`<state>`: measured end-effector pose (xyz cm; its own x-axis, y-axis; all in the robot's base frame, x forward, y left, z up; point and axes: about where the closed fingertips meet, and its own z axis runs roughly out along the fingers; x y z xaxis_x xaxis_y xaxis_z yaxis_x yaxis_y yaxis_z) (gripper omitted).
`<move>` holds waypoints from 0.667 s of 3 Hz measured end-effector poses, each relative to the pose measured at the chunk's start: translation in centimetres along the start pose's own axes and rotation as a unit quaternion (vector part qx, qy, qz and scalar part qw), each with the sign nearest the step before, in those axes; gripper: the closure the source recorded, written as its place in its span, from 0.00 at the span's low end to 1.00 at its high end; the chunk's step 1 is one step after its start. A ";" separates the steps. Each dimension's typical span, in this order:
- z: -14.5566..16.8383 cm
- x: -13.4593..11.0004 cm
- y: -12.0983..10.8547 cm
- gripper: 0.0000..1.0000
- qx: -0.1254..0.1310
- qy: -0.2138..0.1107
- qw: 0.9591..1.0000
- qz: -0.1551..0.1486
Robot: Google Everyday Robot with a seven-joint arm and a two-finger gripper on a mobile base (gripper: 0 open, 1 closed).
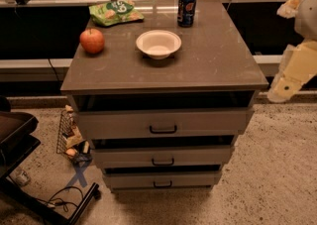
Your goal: Pick pepsi can
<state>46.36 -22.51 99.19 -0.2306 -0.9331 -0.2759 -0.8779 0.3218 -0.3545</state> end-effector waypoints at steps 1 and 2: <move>1.2 2.4 -3.2 0.00 0.047 -0.055 0.996 0.053; 2.5 3.6 -9.8 0.00 0.117 -0.189 0.968 0.115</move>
Offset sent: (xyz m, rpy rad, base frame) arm 0.1761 -0.1177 0.0732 0.5942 -0.7666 -0.2337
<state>55.14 -28.62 99.42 -0.2000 -0.7205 -0.6640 -0.6923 0.5834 -0.4246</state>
